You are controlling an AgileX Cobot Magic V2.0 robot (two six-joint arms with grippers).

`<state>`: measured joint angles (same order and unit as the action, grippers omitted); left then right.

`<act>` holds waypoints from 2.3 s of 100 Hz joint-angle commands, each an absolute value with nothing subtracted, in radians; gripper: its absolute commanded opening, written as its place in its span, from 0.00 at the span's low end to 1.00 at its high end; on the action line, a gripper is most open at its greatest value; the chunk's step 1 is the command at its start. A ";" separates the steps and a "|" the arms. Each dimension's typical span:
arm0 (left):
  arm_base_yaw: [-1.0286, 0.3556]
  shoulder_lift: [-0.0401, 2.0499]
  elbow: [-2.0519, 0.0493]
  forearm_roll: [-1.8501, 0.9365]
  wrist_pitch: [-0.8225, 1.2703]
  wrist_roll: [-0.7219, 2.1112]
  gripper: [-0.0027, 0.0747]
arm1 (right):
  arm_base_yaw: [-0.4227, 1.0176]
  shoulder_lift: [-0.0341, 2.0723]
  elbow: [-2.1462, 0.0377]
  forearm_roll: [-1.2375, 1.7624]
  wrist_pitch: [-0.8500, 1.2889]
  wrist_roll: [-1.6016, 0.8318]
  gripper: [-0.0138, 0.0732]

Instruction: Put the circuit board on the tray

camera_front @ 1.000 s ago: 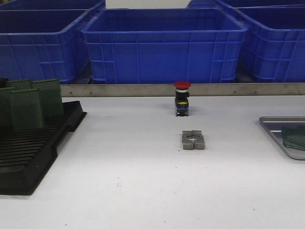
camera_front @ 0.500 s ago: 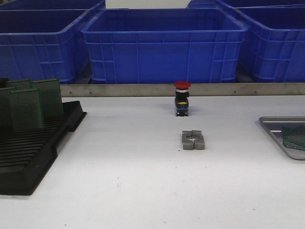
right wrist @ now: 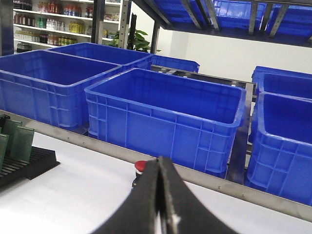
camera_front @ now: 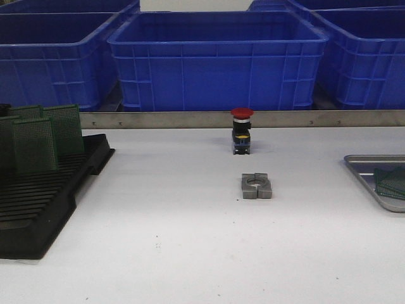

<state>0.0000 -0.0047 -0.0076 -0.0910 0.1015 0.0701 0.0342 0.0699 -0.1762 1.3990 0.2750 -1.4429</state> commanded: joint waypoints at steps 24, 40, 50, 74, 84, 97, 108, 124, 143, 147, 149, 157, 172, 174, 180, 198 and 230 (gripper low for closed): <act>-0.013 -0.035 0.024 -0.057 0.122 0.030 0.01 | 0.034 0.075 -0.202 1.427 0.256 -1.452 0.09; -0.013 -0.035 0.024 -0.078 0.122 0.030 0.01 | 0.034 0.075 -0.202 1.427 0.257 -1.452 0.09; -0.013 -0.035 0.024 -0.078 0.122 0.030 0.01 | 0.034 0.075 -0.202 1.427 0.257 -1.452 0.09; -0.013 -0.035 0.024 -0.078 0.122 0.030 0.01 | 0.034 0.075 -0.202 1.427 0.257 -1.452 0.09; -0.013 -0.035 0.024 -0.078 0.122 0.030 0.01 | 0.034 0.075 -0.202 1.427 0.257 -1.452 0.09; -0.013 -0.035 0.024 -0.078 0.122 0.030 0.01 | 0.034 0.075 -0.202 1.427 0.257 -1.452 0.09; -0.013 -0.035 0.024 -0.078 0.122 0.030 0.01 | 0.034 0.075 -0.202 1.427 0.257 -1.452 0.09; -0.013 -0.035 0.024 -0.078 0.122 0.030 0.01 | 0.033 0.075 -0.198 1.427 0.257 -1.452 0.09; -0.013 -0.035 0.024 -0.078 0.122 0.030 0.01 | 0.013 0.075 -0.135 1.378 0.080 -1.414 0.09; -0.013 -0.035 0.024 -0.078 0.122 0.030 0.01 | 0.004 0.075 -0.122 1.306 0.063 -1.368 0.09; -0.013 -0.035 0.024 -0.078 0.122 0.030 0.01 | 0.000 0.075 -0.115 1.257 0.057 -1.332 0.09; -0.013 -0.035 0.024 -0.078 0.122 0.030 0.01 | -0.008 0.072 -0.084 1.026 0.043 -1.106 0.09; -0.013 -0.035 0.024 -0.078 0.122 0.030 0.01 | -0.008 0.037 -0.019 0.393 -0.006 -0.472 0.09; -0.013 -0.035 0.024 -0.078 0.122 0.030 0.01 | -0.008 0.026 -0.003 0.314 -0.025 -0.378 0.09; -0.013 -0.035 0.024 -0.078 0.122 0.030 0.01 | -0.010 -0.015 0.030 0.134 -0.048 -0.134 0.09; -0.011 -0.033 0.024 -0.078 0.122 0.030 0.01 | -0.028 -0.032 0.028 -0.089 0.034 0.083 0.09; -0.011 -0.033 0.024 -0.078 0.122 0.030 0.01 | -0.028 -0.032 0.028 -0.088 0.026 0.083 0.09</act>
